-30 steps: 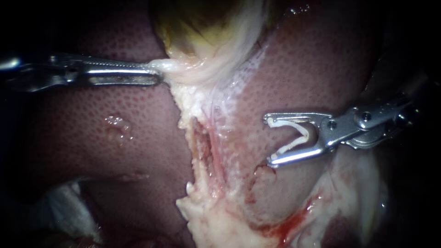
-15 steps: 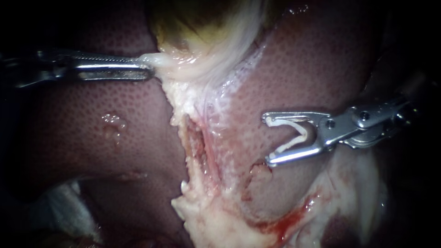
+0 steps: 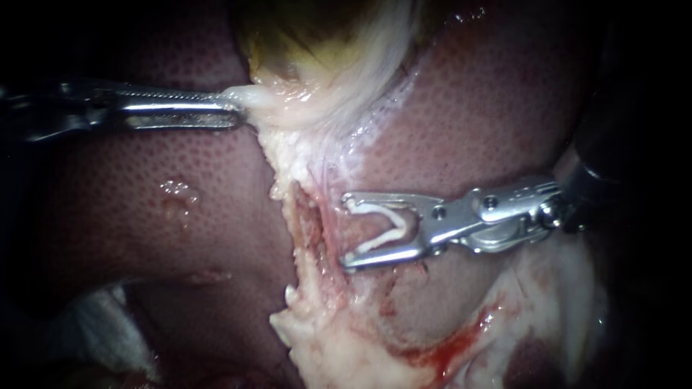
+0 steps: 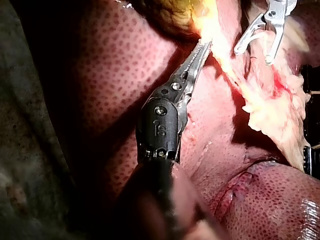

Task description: Clipping first clip left tube

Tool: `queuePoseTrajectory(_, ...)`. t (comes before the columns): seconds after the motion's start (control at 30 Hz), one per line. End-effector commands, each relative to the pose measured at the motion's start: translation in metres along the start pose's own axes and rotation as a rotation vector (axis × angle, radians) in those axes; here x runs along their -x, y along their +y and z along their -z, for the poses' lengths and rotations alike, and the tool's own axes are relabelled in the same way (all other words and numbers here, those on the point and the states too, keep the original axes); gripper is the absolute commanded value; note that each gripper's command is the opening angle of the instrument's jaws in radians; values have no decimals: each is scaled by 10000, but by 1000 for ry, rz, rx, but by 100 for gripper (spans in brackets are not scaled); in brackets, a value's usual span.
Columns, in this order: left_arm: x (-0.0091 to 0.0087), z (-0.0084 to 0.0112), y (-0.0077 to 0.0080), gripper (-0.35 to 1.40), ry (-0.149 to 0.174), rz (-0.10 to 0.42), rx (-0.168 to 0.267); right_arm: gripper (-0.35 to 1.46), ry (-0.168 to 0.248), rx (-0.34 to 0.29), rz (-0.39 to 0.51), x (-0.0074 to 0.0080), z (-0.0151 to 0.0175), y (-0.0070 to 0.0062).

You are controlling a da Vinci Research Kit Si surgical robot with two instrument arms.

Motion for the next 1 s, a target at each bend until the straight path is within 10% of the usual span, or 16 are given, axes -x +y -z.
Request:
queuePoseTrajectory(0.03,0,0,0,-35,0,0,0,60,0,0,-1,3,-4,0)
queuePoseTrajectory(1.0,-2,-3,5,-35,0,1,5,60,-1,-51,-43,19,-49,6)
